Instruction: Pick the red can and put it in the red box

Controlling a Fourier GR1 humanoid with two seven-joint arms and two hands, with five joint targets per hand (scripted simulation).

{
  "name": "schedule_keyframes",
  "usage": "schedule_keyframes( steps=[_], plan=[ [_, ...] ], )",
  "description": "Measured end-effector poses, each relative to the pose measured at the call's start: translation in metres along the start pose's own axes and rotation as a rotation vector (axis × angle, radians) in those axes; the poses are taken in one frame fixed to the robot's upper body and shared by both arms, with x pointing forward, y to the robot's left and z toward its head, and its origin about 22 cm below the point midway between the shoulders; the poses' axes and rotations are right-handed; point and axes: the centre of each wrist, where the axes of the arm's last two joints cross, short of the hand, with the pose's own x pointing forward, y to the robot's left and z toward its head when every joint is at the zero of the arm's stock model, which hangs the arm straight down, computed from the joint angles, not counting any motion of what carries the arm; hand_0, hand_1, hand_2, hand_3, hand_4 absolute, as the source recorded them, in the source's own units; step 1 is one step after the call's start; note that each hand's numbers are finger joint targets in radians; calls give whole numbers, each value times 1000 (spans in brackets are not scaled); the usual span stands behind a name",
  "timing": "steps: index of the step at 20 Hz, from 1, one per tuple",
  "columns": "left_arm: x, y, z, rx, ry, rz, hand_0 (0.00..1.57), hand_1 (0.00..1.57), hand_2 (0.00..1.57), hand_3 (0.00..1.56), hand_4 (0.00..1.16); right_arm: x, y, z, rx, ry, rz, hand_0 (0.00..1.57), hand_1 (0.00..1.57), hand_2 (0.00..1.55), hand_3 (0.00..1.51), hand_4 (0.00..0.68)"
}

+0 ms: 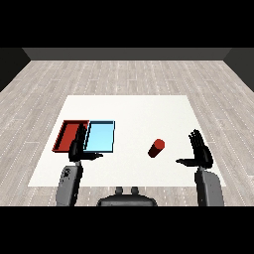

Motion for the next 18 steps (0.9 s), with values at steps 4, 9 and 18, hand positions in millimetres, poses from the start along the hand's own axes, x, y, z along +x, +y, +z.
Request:
schedule_keyframes(
  steps=[4, 9, 18],
  plan=[
    [-9, 7, 5, 8, -76, 13, 0, 0, 0, 0, 0, -11, -19, 8, 13, -61, -17, 0, 0, 0, 0, 0],
    [-11, 3, -2, 5, -113, 14, 0, 0, 0, 0, 0, -15, -27, 10, 28, -87, -31, 0, 0, 0, 0, 0],
    [-14, 4, 4, 4, -131, 41, 0, 0, 0, 0, 0, -22, -26, -1, 53, -60, -54, 0, 0, 0, 0, 0]
  ],
)
